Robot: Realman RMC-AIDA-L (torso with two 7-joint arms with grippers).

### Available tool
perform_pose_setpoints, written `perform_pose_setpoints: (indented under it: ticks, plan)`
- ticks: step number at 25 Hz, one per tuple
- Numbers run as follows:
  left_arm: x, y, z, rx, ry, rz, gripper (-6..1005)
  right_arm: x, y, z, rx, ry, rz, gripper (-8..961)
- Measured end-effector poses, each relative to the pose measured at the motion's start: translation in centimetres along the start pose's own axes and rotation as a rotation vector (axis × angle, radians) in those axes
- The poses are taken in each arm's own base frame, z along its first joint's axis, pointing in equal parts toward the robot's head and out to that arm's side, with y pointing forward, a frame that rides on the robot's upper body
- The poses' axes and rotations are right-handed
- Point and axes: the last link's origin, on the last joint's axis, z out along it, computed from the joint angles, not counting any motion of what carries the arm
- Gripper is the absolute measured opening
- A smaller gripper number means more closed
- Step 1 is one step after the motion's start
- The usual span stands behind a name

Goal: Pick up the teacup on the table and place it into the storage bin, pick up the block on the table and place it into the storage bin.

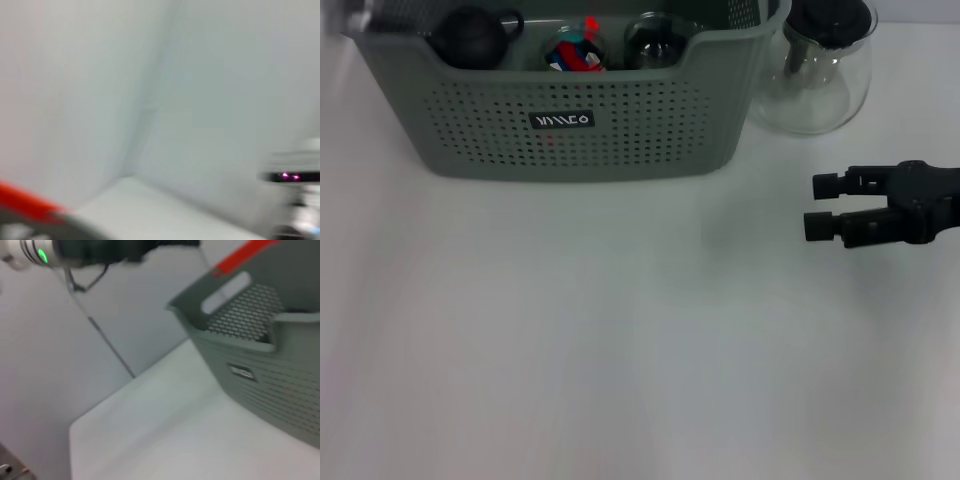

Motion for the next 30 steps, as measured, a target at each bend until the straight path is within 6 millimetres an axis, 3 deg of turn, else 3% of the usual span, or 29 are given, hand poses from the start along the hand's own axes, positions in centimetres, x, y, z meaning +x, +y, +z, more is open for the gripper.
perform_pose_setpoints:
  ticks: [4,12,16,20,30]
  plan:
    - [-3.6,1.9,-1.7,-0.206,0.049,0.006,861,-0.6,0.6,0.2,-0.047,-0.019,-0.074,941]
    - [-11.2,2.8,-2.1,-0.155,0.037,-0.015,862,-2.0,0.9,2.0,-0.096,0.023,-0.168,941]
    - [-14.0,1.7,-2.2,-0.078,0.007,-0.099,862,-2.3,0.7,2.9,-0.095,0.087,-0.189,941]
    - [-15.9,0.2,-1.9,-0.006,-0.016,-0.155,861,-2.5,0.0,3.3,-0.058,0.134,-0.201,942]
    - [-17.1,-0.4,-0.8,0.032,-0.036,-0.11,861,-2.1,-0.9,5.5,0.0,0.195,-0.227,941]
